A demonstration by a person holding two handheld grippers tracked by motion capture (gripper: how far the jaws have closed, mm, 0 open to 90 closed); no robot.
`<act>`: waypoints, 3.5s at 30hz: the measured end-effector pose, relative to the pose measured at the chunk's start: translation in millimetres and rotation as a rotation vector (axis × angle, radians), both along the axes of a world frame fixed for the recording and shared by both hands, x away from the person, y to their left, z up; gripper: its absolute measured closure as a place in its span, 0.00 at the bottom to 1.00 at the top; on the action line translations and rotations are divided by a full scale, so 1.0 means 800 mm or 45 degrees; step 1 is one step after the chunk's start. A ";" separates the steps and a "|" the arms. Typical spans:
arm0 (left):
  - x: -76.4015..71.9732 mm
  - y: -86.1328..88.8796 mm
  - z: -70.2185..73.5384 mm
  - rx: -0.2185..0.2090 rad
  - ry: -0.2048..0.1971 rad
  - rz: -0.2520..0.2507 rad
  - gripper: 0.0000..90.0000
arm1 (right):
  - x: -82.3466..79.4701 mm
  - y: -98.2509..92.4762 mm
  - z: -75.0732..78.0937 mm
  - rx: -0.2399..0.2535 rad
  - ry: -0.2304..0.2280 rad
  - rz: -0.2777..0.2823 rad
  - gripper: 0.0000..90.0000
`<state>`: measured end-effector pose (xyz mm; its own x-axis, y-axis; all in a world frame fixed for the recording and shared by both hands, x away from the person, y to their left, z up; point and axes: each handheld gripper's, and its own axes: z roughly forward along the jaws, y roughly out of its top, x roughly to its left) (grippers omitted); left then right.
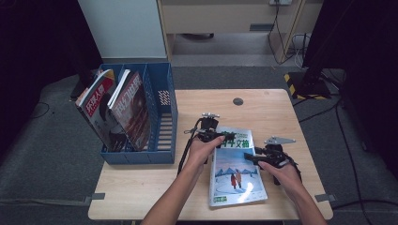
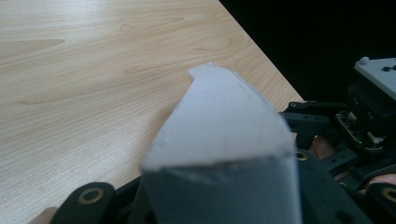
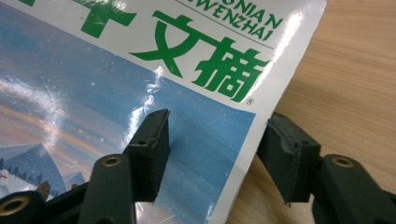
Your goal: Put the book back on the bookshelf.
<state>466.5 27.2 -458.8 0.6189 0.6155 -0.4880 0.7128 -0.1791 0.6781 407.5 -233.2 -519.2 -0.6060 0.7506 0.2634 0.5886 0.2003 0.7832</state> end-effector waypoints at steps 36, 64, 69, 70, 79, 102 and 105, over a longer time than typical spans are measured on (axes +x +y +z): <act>-0.015 0.032 0.098 -0.043 -0.372 -0.025 0.82 | 0.001 -0.022 0.005 -0.079 -0.138 -0.085 0.50; -0.035 0.064 0.160 0.073 -0.449 -0.002 0.82 | 0.002 -0.028 0.005 -0.093 -0.142 -0.101 0.49; -0.035 0.075 0.168 0.080 -0.474 0.025 0.82 | 0.002 -0.029 0.004 -0.103 -0.143 -0.103 0.49; -0.035 0.077 0.170 0.083 -0.477 0.032 0.82 | 0.002 -0.029 0.004 -0.104 -0.141 -0.104 0.49; -0.037 0.093 0.179 0.065 -0.490 0.085 0.82 | 0.003 -0.029 0.000 -0.191 -0.155 -0.130 0.44; -0.035 0.102 0.188 0.006 -0.512 0.126 0.82 | 0.011 -0.035 -0.022 -0.333 -0.056 -0.204 0.28; -0.035 0.103 0.188 0.010 -0.509 0.127 0.81 | 0.011 -0.035 -0.023 -0.339 -0.064 -0.201 0.27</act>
<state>438.7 109.6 -308.1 0.6959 0.6849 -0.2159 0.4074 -0.1289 0.9041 416.5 -260.9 -537.6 -0.4835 0.8752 0.0177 0.5909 0.3114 0.7442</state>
